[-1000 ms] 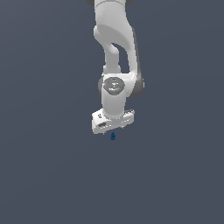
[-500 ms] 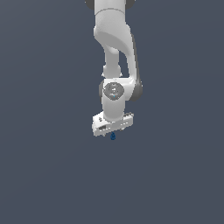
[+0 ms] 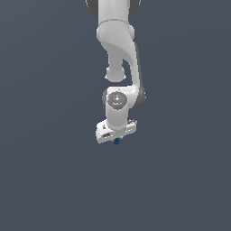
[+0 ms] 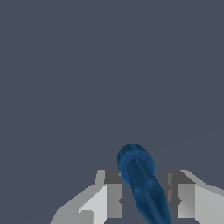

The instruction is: Pick up the object and move it to a goal position.

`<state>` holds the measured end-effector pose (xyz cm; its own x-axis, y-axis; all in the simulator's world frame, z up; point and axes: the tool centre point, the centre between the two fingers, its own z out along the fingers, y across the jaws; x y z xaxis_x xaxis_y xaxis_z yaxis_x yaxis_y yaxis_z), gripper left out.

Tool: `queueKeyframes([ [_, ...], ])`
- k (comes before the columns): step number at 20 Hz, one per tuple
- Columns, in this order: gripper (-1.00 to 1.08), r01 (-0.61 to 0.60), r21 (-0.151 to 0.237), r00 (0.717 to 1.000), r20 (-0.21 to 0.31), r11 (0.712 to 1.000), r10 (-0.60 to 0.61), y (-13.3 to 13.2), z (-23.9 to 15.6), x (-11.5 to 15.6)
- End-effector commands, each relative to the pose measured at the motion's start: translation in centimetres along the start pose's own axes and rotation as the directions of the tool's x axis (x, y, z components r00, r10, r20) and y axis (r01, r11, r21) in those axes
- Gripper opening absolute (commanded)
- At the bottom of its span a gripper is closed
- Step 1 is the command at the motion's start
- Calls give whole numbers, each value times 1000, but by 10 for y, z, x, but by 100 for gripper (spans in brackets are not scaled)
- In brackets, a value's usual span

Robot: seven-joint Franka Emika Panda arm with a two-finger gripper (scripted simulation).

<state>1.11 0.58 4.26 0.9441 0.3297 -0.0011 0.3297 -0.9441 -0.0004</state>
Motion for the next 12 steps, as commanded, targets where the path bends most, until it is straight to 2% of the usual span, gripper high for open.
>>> queueKeyframes([
  [1, -100, 0, 0, 1000, -1, 1000, 0, 0, 0, 0],
  [12, -100, 0, 0, 1000, -1, 1000, 0, -2, -3, 1],
])
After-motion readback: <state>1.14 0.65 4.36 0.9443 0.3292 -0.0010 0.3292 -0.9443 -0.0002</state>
